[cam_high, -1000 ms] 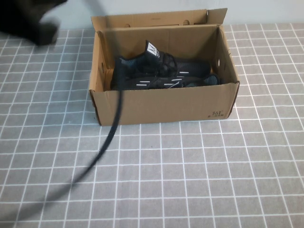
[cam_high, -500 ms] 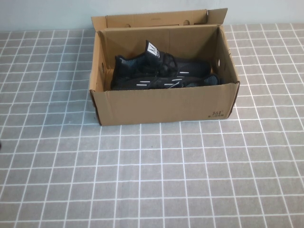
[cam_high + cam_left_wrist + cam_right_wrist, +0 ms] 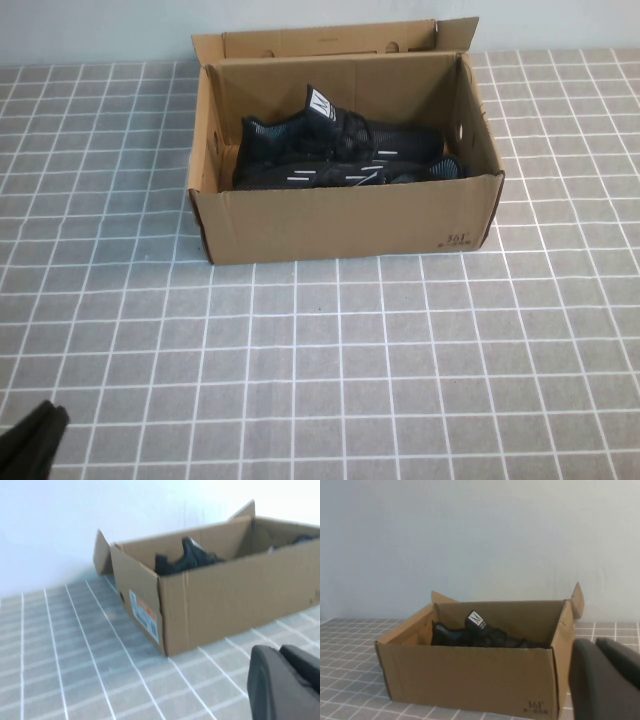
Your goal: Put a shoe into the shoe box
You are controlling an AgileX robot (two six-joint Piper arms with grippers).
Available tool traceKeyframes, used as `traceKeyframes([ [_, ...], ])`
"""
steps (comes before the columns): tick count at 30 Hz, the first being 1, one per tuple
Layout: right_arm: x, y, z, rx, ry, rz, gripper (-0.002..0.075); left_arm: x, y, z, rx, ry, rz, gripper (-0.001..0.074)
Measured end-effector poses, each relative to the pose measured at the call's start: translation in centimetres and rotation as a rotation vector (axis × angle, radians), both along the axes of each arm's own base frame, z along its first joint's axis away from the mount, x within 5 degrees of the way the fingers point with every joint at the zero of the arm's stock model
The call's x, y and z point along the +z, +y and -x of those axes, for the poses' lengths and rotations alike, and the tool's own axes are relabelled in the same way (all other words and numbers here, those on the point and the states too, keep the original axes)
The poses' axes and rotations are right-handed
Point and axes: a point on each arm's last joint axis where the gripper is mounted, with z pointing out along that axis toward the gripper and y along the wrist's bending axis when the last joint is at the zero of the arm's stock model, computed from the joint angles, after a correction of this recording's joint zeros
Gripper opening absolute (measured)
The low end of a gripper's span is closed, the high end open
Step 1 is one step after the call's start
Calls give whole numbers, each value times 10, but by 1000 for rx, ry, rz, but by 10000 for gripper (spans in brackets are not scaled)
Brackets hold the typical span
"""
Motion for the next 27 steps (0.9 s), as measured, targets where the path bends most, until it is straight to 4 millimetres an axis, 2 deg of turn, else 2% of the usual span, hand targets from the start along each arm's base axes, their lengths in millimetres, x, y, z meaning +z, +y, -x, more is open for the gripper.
traceKeyframes([
  [5, -27, 1, -7, -16, 4, -5, -16, -9, -2, 1, -21, 65, -27, -1],
  [9, -40, 2, -8, -15, 45, 15, -16, -11, -2, 2, -32, 95, -40, -1],
  [16, -50, 4, -8, -2, 128, 55, -16, -12, -3, 2, -35, 104, -44, -1],
  [27, -52, 4, -8, -5, 140, 70, -16, -13, -3, 2, -36, 107, -45, -1],
])
